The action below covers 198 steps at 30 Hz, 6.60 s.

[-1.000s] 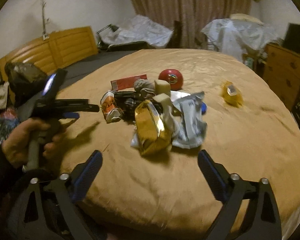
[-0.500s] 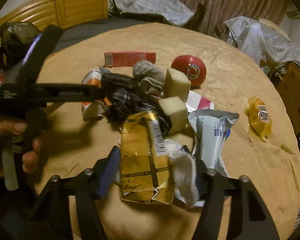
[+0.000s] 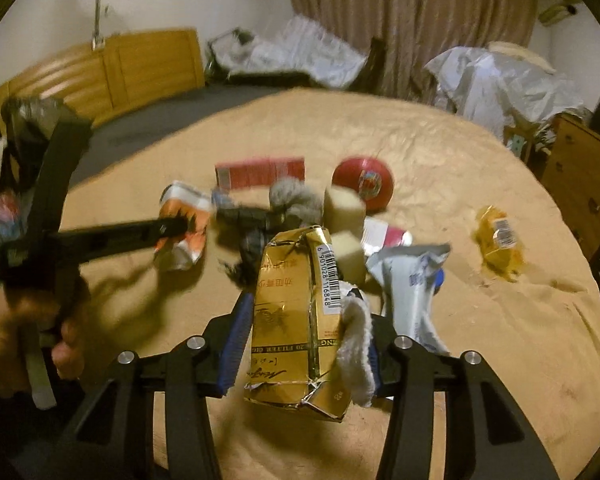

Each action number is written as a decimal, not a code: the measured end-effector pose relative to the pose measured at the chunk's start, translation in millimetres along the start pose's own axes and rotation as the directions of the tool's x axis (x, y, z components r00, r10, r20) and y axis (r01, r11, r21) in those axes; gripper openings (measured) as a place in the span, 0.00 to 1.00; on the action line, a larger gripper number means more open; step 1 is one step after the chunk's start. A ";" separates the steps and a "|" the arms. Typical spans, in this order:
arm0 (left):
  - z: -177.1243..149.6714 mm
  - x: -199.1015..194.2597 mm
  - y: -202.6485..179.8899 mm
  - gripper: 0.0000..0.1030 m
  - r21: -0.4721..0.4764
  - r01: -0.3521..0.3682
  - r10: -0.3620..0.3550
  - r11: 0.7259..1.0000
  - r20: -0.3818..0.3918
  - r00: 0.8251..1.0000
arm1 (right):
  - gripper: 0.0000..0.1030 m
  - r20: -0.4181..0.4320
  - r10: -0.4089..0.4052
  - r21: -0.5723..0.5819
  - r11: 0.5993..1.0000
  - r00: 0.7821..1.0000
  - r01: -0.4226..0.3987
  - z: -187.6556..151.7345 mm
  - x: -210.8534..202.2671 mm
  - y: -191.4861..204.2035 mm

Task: Collect trash
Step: 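Grasp the orange paper cup with the left tool while the right tool grasps the gold wrapper, then carry the paper cup and gold wrapper over the white bucket with both tools, then open both tools to drop the cup and wrapper into the bucket, then grasp the white tissue bundle with the left tool while the right tool grasps the white-blue packet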

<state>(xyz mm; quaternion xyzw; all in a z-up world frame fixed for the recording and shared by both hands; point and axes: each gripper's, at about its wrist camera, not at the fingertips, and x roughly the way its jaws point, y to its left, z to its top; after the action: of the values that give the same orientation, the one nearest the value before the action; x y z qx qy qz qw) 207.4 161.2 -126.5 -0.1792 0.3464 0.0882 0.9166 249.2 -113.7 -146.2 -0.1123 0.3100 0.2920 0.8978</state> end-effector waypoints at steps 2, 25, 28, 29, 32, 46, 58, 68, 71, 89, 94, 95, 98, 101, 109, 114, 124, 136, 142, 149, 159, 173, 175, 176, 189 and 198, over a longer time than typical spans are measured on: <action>-1.4 -21.6 -8.3 0.43 0.057 -0.007 0.004 0.998 0.055 0.998 | 0.48 0.043 -0.010 0.020 1.000 0.999 0.009 2.0 -13.3 0.6; -31.3 -157.0 -100.3 0.43 0.277 -0.115 -0.020 0.954 0.443 0.896 | 0.49 0.345 -0.275 0.194 0.956 0.897 0.219 -21.1 -148.0 22.4; -32.5 -159.2 -105.3 0.43 0.282 -0.114 -0.025 0.953 0.445 0.895 | 0.49 0.349 -0.277 0.197 0.956 0.895 0.219 -20.2 -155.6 21.3; -32.5 -159.5 -106.0 0.43 0.282 -0.113 -0.025 0.953 0.445 0.895 | 0.49 0.350 -0.276 0.197 0.956 0.895 0.218 -19.8 -156.9 21.6; -32.1 -160.2 -106.1 0.43 0.287 -0.109 -0.031 0.952 0.441 0.897 | 0.49 0.348 -0.275 0.192 0.957 0.896 0.218 -18.6 -161.2 22.6; -45.0 -158.6 -186.3 0.43 0.420 0.059 -0.221 0.905 0.349 0.911 | 0.49 0.300 -0.405 0.268 0.905 0.864 0.331 -40.5 -245.4 -37.3; -88.3 -153.4 -313.2 0.43 0.572 0.288 -0.443 0.768 0.149 0.884 | 0.49 0.159 -0.587 0.395 0.774 0.794 0.494 -130.2 -366.4 -169.4; -142.6 -143.8 -423.6 0.43 0.641 0.480 -0.553 0.599 -0.102 0.827 | 0.49 -0.081 -0.598 0.502 0.666 0.797 0.551 -228.4 -444.9 -312.2; -158.8 -135.9 -451.2 0.43 0.646 0.524 -0.550 0.555 -0.188 0.814 | 0.49 -0.165 -0.534 0.531 0.660 0.829 0.531 -253.9 -450.9 -355.6; -207.2 -77.0 -484.7 0.44 0.633 0.615 -0.418 0.469 -0.455 0.786 | 0.49 -0.349 -0.294 0.619 0.641 0.890 0.455 -304.8 -404.4 -386.5; -208.0 -78.4 -486.4 0.44 0.635 0.618 -0.424 0.464 -0.454 0.784 | 0.49 -0.330 -0.295 0.625 0.644 0.897 0.442 -300.4 -402.8 -380.7; -208.5 -78.9 -486.9 0.44 0.636 0.618 -0.425 0.463 -0.452 0.784 | 0.50 -0.329 -0.297 0.622 0.646 0.897 0.442 -298.7 -403.0 -379.0; -208.7 -79.3 -486.2 0.50 0.640 0.614 -0.423 0.462 -0.449 0.787 | 0.51 -0.320 -0.298 0.620 0.652 0.899 0.436 -295.9 -402.5 -379.0; -209.4 -78.8 -485.1 0.72 0.654 0.598 -0.420 0.464 -0.432 0.798 | 0.72 -0.298 -0.306 0.636 0.643 0.904 0.427 -294.5 -405.7 -380.6; -206.3 -72.1 -480.2 0.72 0.644 0.593 -0.410 0.483 -0.432 0.803 | 0.72 -0.264 -0.301 0.659 0.637 0.916 0.399 -295.0 -409.6 -382.9; -200.7 -69.9 -470.7 0.72 0.632 0.593 -0.410 0.499 -0.431 0.804 | 0.72 -0.252 -0.301 0.652 0.649 0.920 0.391 -289.8 -406.2 -374.8; -177.3 -76.2 -427.6 0.72 0.616 0.579 -0.432 0.534 -0.391 0.813 | 0.73 -0.148 -0.285 0.589 0.743 0.947 0.316 -237.4 -395.6 -326.4; -103.3 -27.7 -243.5 0.72 0.464 0.378 -0.293 0.801 -0.247 0.924 | 0.75 -0.065 -0.082 0.462 0.881 0.995 0.102 -151.5 -276.5 -235.4; -65.9 10.9 -145.8 0.72 0.300 0.210 -0.155 0.930 -0.198 0.968 | 0.75 -0.077 0.006 0.424 0.905 0.997 0.027 -122.3 -214.3 -198.5; -52.3 49.2 -137.7 0.72 0.248 0.178 -0.126 0.952 -0.214 0.969 | 0.75 -0.090 0.039 0.415 0.910 0.995 0.002 -110.4 -176.9 -185.7; -54.2 76.9 -125.4 0.37 0.254 0.132 -0.077 0.958 -0.218 0.973 | 0.75 -0.102 0.082 0.400 0.916 0.991 -0.034 -101.0 -143.3 -178.3; -64.9 51.8 -79.1 0.30 0.268 0.157 -0.096 0.950 -0.228 0.969 | 0.64 -0.193 0.100 0.270 0.962 0.976 -0.045 -22.3 -20.3 -138.8; -63.8 53.4 -78.7 0.30 0.266 0.164 -0.103 0.950 -0.230 0.968 | 0.64 -0.230 0.066 0.238 0.971 0.971 -0.010 -10.1 3.4 -136.1; -64.1 54.0 -79.6 0.31 0.271 0.164 -0.102 0.949 -0.228 0.968 | 0.64 -0.241 0.056 0.227 0.974 0.969 0.000 -8.4 10.9 -135.0; -65.5 53.3 -61.0 0.32 0.207 0.234 -0.181 0.950 -0.248 0.952 | 0.34 -0.323 0.006 0.196 0.979 0.947 0.061 -17.1 48.8 -138.7; -71.0 49.7 -67.6 0.52 0.209 0.235 -0.181 0.949 -0.247 0.952 | 0.36 -0.348 0.071 0.211 0.977 0.935 0.005 -55.4 -0.7 -128.1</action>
<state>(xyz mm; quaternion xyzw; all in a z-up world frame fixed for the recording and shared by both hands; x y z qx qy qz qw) 220.9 73.3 -190.9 -0.1133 0.4351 -0.0722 0.8903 297.6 -238.3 -186.6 -0.0628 0.4969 0.2480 0.8292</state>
